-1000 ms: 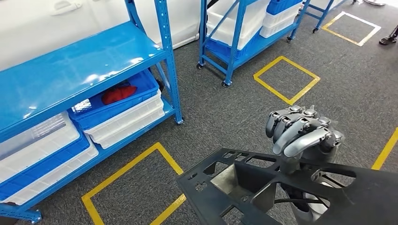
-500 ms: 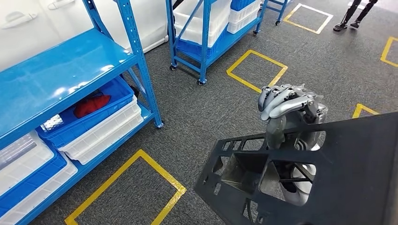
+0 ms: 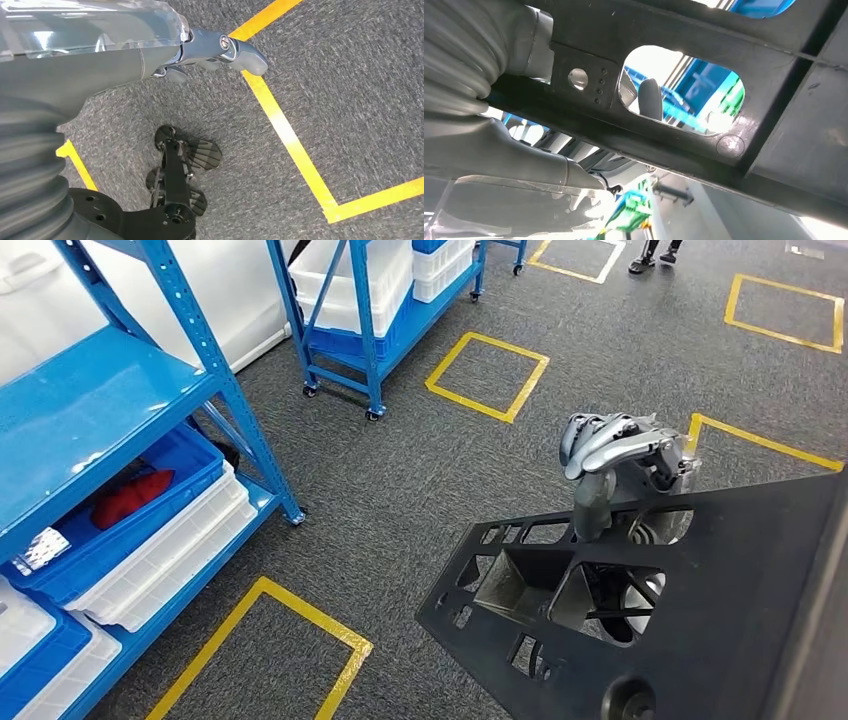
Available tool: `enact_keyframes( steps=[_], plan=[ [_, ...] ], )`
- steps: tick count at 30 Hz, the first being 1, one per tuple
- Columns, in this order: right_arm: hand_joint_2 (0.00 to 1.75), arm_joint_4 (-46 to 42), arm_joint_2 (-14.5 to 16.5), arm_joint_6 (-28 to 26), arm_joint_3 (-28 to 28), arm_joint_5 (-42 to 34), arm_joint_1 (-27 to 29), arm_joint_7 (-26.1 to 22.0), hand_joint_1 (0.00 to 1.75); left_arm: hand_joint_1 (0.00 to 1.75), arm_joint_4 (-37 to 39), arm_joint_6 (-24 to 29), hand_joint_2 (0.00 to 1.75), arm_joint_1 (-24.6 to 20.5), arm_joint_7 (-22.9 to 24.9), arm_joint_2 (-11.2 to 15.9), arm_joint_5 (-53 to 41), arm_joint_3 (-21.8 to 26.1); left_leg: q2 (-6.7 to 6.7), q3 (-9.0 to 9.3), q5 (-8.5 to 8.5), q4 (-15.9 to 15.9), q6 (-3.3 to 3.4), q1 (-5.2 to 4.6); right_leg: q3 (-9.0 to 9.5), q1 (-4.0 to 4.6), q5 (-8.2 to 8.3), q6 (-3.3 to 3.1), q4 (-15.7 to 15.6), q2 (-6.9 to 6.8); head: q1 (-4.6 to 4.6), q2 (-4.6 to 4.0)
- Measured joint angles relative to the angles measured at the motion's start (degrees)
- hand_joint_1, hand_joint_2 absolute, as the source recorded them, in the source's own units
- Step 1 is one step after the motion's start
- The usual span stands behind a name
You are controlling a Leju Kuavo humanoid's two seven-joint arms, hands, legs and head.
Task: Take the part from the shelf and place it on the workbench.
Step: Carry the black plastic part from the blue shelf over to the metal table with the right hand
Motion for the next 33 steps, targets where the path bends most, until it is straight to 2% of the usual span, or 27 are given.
enact_keyframes(
  steps=[1, 3, 4, 5, 6, 7, 8, 10, 11, 12, 14, 15, 16, 18, 19, 20, 21, 22, 23, 24, 26, 27, 29, 30, 31, 33],
  plan=[
    [1.75, 0.08, 0.00, -0.13, -0.02, 0.08, -0.07, 0.00, 1.75, 0.00, -0.01, 0.54, 1.75, -0.05, 0.22, 0.15, 0.24, 0.08, -1.14, -0.47, -1.01, 1.30, -0.26, 0.16, 0.04, -0.13, 0.18, -0.38, -0.22, 0.59, 0.00, 0.00],
    [1.75, 0.17, 0.02, -0.74, -0.03, 0.54, 0.17, 0.00, 1.75, 0.00, -0.02, 1.72, 1.75, 0.08, 1.00, 0.71, 0.68, 0.49, -4.31, -3.18, -4.63, 7.63, -0.60, 0.40, 0.11, -0.22, 0.35, -0.88, -0.42, 1.82, 0.00, 0.00],
    [1.75, 0.18, 0.06, -1.28, -0.09, 0.90, 0.63, 0.00, 1.75, 0.00, -0.02, 2.20, 1.75, 0.25, 1.47, 1.10, 0.85, 0.75, -5.19, -5.10, -6.45, 11.74, -0.68, 0.43, 0.10, -0.15, 0.35, -1.01, -0.39, 2.53, 0.00, 0.00],
    [1.75, 0.15, 0.09, -1.93, -0.23, 1.37, 1.31, 0.00, 1.75, 0.00, -0.05, 2.53, 1.75, 0.46, 1.87, 1.53, 0.86, 0.97, -5.58, -6.71, -7.52, 15.02, -0.74, 0.43, 0.10, -0.07, 0.34, -1.06, -0.33, 3.32, 0.00, 0.00],
    [1.75, 0.03, 0.12, -2.67, -0.47, 1.95, 2.12, 0.00, 1.75, 0.00, -0.13, 2.68, 1.75, 0.60, 2.12, 1.92, 0.79, 1.09, -5.72, -7.50, -7.40, 16.36, -0.73, 0.43, 0.10, -0.01, 0.32, -1.07, -0.24, 4.10, 0.00, 0.00],
    [1.75, -0.23, 0.14, -3.41, -0.82, 2.56, 2.96, 0.00, 1.75, 0.00, -0.23, 2.75, 1.75, 0.69, 2.27, 2.30, 0.68, 1.13, -5.81, -7.19, -6.06, 15.26, -0.65, 0.43, 0.10, 0.03, 0.29, -1.06, -0.12, 4.90, 0.00, 0.00],
    [1.75, -0.63, 0.15, -4.08, -1.22, 3.13, 3.76, 0.00, 1.75, 0.00, -0.34, 2.76, 1.75, 0.70, 2.34, 2.69, 0.57, 1.13, -6.15, -5.88, -3.87, 12.04, -0.52, 0.44, 0.11, 0.03, 0.23, -1.00, 0.05, 5.67, 0.00, 0.00],
    [1.75, -1.62, 0.16, -5.09, -2.06, 3.92, 5.11, -0.01, 1.75, 0.00, -0.48, 2.79, 1.75, 0.65, 2.48, 3.54, 0.49, 1.15, -8.85, -2.54, -0.24, 4.07, -0.16, 0.65, -0.05, 0.00, 0.11, -0.73, 0.43, 7.10, 0.01, 0.00],
    [1.75, -2.03, 0.17, -5.34, -2.41, 4.11, 5.63, -0.02, 1.75, 0.00, -0.52, 2.83, 1.75, 0.63, 2.52, 3.97, 0.50, 1.20, -10.07, -1.45, 0.52, 1.65, -0.01, 0.71, -0.25, -0.06, 0.13, -0.47, 0.55, 7.76, 0.00, 0.00],
    [1.75, -2.38, 0.19, -5.48, -2.74, 4.21, 6.15, -0.02, 1.75, 0.00, -0.56, 2.87, 1.75, 0.59, 2.56, 4.30, 0.52, 1.24, -10.90, -0.94, 0.60, 0.55, 0.18, 0.69, -0.48, -0.20, 0.23, -0.11, 0.60, 8.45, 0.00, 0.00],
    [1.75, -2.98, 0.21, -5.62, -3.34, 4.30, 7.02, -0.02, 1.75, 0.00, -0.73, 2.93, 1.75, 0.38, 2.58, 4.83, 0.55, 1.30, -9.98, -0.63, 0.75, 0.14, 0.72, 0.59, -0.80, -0.42, 0.55, 0.75, 0.42, 9.70, 0.00, 0.00],
    [1.75, -3.26, 0.21, -5.70, -3.66, 4.31, 7.35, -0.02, 1.75, 0.00, -0.80, 2.93, 1.75, 0.22, 2.58, 4.97, 0.55, 1.30, -9.26, -0.46, 0.98, -0.24, 1.14, 0.61, -0.97, -0.39, 0.42, 1.10, 0.63, 9.19, 0.01, 0.00],
    [1.75, -3.48, 0.21, -5.79, -3.95, 4.32, 7.51, -0.02, 1.75, 0.00, -0.87, 2.94, 1.75, 0.09, 2.58, 5.10, 0.55, 1.30, -8.49, -0.28, 1.21, -0.65, 1.57, 0.66, -1.42, -0.26, -0.23, 1.37, 1.56, 7.81, 0.01, 0.00],
    [1.75, -3.66, 0.22, -6.01, -4.27, 4.46, 7.68, -0.01, 1.75, 0.00, -0.92, 3.03, 1.75, 0.06, 2.63, 5.19, 0.44, 1.30, -6.85, -0.08, 1.44, -1.11, 2.17, 0.50, -4.05, -0.17, -3.36, 1.75, 7.01, 4.02, 0.01, 0.00],
    [1.75, -3.67, 0.22, -6.10, -4.35, 4.59, 7.78, -0.01, 1.75, 0.00, -0.93, 3.12, 1.75, 0.17, 2.72, 5.25, 0.34, 1.30, -6.04, -0.10, 1.43, -1.12, 2.32, 0.35, -5.95, -0.28, -5.21, 1.92, 10.91, 2.92, 0.01, 0.00],
    [1.75, -3.65, 0.23, -6.20, -4.41, 4.76, 7.93, -0.02, 1.75, 0.00, -0.93, 3.20, 1.75, 0.26, 2.86, 5.32, 0.22, 1.30, -5.22, -0.14, 1.40, -1.10, 2.34, 0.23, -7.66, -0.43, -6.50, 2.08, 14.38, 2.46, 0.01, 0.00],
    [1.75, -3.61, 0.23, -6.30, -4.50, 4.96, 8.06, -0.02, 1.75, 0.00, -0.93, 3.26, 1.75, 0.27, 3.06, 5.40, 0.09, 1.29, -4.42, -0.16, 1.36, -1.08, 2.33, 0.16, -8.51, -0.56, -6.77, 2.19, 16.18, 2.24, 0.01, 0.00],
    [1.75, -3.56, 0.23, -6.46, -4.61, 5.20, 8.14, -0.02, 1.75, 0.00, -0.93, 3.27, 1.75, 0.22, 3.27, 5.51, -0.02, 1.29, -3.66, -0.16, 1.30, -1.06, 2.30, 0.13, -8.23, -0.63, -6.01, 2.26, 15.83, 2.05, 0.01, 0.00],
    [1.75, -3.50, 0.23, -6.78, -4.70, 5.53, 8.17, -0.01, 1.75, 0.00, -0.93, 3.21, 1.75, 0.13, 3.49, 5.59, -0.15, 1.28, -2.98, -0.10, 1.23, -1.05, 2.23, 0.12, -6.73, -0.66, -4.43, 2.25, 13.20, 1.66, 0.01, 0.00],
    [1.75, -3.45, 0.23, -7.32, -4.76, 6.00, 8.16, -0.01, 1.75, 0.00, -0.93, 3.10, 1.75, 0.01, 3.67, 5.65, -0.30, 1.27, -2.35, 0.02, 1.12, -1.02, 2.10, 0.10, -4.27, -0.61, -2.65, 2.14, 8.88, 0.63, 0.01, 0.00],
    [1.75, -3.37, 0.23, -8.87, -4.80, 7.19, 8.09, 0.00, 1.75, 0.00, -0.93, 2.74, 1.75, -0.14, 3.90, 5.77, -0.53, 1.26, -1.34, 0.24, 0.80, -0.88, 1.62, -0.17, -0.39, -0.16, -0.69, 1.42, 1.85, -1.69, 0.02, 0.00],
    [1.75, -3.35, 0.23, -9.68, -4.79, 7.87, 8.10, -0.01, 1.75, 0.00, -0.93, 2.55, 1.75, -0.16, 3.95, 5.81, -0.59, 1.24, -0.86, 0.35, 0.64, -0.81, 1.31, -0.28, 0.43, 0.10, -0.52, 1.01, 0.23, -2.32, 0.01, 0.00],
    [1.75, -3.34, 0.22, -10.93, -4.77, 8.98, 8.22, -0.01, 1.75, 0.00, -0.93, 2.21, 1.75, -0.21, 4.01, 5.85, -0.64, 1.22, 0.22, 0.62, 0.43, -0.85, 0.67, -0.32, 0.30, 0.37, -0.52, 0.28, -0.06, -1.37, 0.01, 0.00],
    [1.75, -3.35, 0.22, -11.26, -4.73, 9.37, 8.30, -0.01, 1.75, 0.00, -0.93, 2.12, 1.75, -0.29, 4.05, 5.84, -0.62, 1.21, 0.14, 0.70, 0.16, -0.67, 0.33, -0.19, 0.34, 0.31, -0.38, -0.05, -0.24, -0.74, 0.00, 0.00],
    [1.75, -3.35, 0.22, -11.51, -4.67, 9.64, 8.29, -0.01, 1.75, 0.00, -0.92, 2.04, 1.75, -0.33, 4.09, 5.80, -0.62, 1.20, -0.67, 0.45, -0.59, 0.16, 0.06, -0.04, 0.41, 0.18, -0.20, -0.43, -0.45, -0.11, 0.00, 0.00],
    [1.75, -3.29, 0.31, -11.81, -4.40, 10.04, 8.26, -0.01, 1.75, 0.00, -0.91, 1.96, 1.75, -0.26, 4.26, 5.67, -0.65, 1.19, -3.63, -1.71, -3.75, 5.28, -0.30, 0.26, 0.54, -0.05, 0.09, -1.02, -0.77, 1.15, 0.00, 0.00]
  ],
)
